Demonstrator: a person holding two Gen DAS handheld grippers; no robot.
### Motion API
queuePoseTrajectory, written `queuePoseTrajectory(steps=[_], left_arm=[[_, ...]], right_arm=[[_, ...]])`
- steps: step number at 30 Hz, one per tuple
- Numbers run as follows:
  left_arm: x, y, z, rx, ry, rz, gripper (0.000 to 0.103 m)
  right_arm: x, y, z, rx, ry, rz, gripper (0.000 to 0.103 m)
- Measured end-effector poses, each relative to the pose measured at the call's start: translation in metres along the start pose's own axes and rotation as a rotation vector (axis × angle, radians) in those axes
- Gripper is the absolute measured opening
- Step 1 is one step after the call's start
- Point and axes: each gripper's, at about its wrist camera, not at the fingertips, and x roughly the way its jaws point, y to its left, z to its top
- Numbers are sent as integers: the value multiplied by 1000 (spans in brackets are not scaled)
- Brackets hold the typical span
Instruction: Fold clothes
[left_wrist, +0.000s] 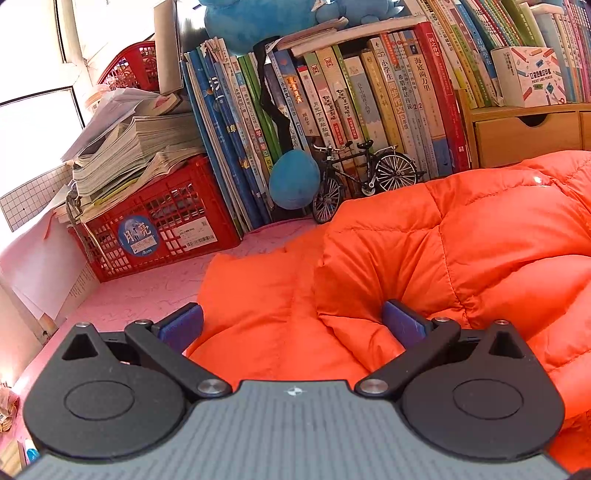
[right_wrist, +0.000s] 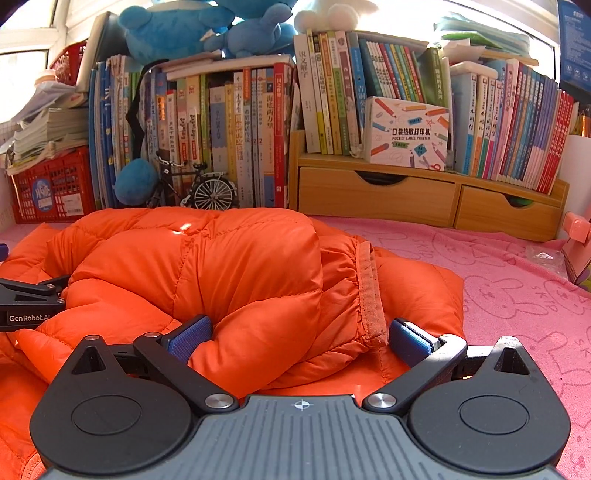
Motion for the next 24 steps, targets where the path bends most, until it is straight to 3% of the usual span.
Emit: queuePoseTrajectory(steps=[15,21,24], left_arm=[[4,2,0,-22,16,-20,103],[3,23,11,-136,71,-72,103],[-22,42,17,-230,26,-114,103]], right_arm=[[2,0,0,6,9,4,103],[3,-15,3,86,25,62,103],[-21,-25,12,169,-43,64,101]])
